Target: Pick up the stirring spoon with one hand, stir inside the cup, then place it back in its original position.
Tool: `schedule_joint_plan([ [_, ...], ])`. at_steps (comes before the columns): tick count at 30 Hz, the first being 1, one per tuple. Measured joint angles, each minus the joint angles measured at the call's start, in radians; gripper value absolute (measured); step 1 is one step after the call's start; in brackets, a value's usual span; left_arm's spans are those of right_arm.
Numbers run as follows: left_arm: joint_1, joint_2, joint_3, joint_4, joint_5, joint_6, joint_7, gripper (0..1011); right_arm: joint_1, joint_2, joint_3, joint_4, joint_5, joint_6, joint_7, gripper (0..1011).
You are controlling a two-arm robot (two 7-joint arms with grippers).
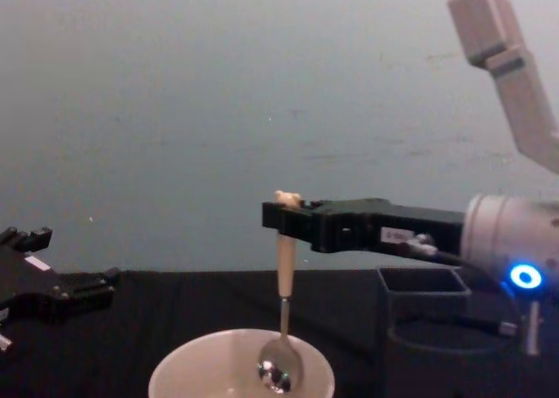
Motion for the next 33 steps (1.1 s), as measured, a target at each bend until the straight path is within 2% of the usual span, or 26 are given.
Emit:
schedule_joint_plan([
  [10,0.0,0.0,0.0,0.0,0.0,0.0,0.0,1001,-0.072,0.092,0.019,-0.117,0.059,0.041,0.04,215],
  [16,0.0,0.0,0.0,0.0,0.0,0.0,0.0,1002,-0.091,0.115,-0.004,-0.156,0.084,0.056,0.053,215],
  [24,0.0,0.0,0.0,0.0,0.0,0.0,0.0,1001,-0.08,0.1,-0.041,-0.157,0.093,0.056,0.048,215],
  [33,0.0,0.0,0.0,0.0,0.0,0.0,0.0,1001,-0.033,0.041,-0.084,-0.094,0.075,0.048,0.024,215],
])
